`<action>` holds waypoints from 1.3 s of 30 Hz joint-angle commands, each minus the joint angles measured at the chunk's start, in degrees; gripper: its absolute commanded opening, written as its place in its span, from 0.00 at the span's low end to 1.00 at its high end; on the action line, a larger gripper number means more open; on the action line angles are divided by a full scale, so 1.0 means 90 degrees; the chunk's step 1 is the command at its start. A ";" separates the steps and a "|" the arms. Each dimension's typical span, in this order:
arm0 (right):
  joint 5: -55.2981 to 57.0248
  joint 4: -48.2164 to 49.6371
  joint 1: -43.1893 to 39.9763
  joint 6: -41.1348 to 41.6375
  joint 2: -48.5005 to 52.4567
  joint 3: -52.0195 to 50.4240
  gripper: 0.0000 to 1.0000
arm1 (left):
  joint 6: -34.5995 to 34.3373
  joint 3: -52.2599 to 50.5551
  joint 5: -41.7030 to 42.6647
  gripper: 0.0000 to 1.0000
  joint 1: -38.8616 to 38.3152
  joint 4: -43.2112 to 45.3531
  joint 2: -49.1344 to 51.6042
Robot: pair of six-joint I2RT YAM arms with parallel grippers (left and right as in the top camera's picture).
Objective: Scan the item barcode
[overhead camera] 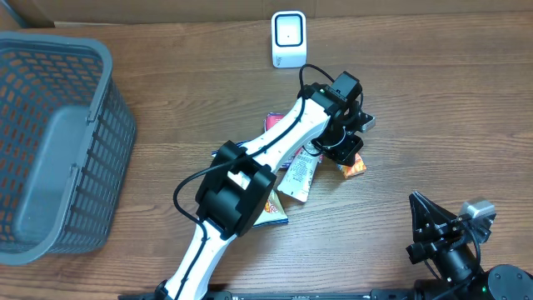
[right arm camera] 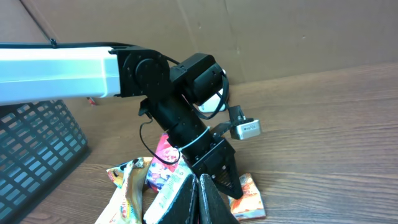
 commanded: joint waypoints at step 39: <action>-0.0520 0.0542 -0.0019 0.1661 0.0027 0.0121 0.62 | -0.0080 0.2278 -0.1858 0.30 0.1994 -0.1154 -0.3126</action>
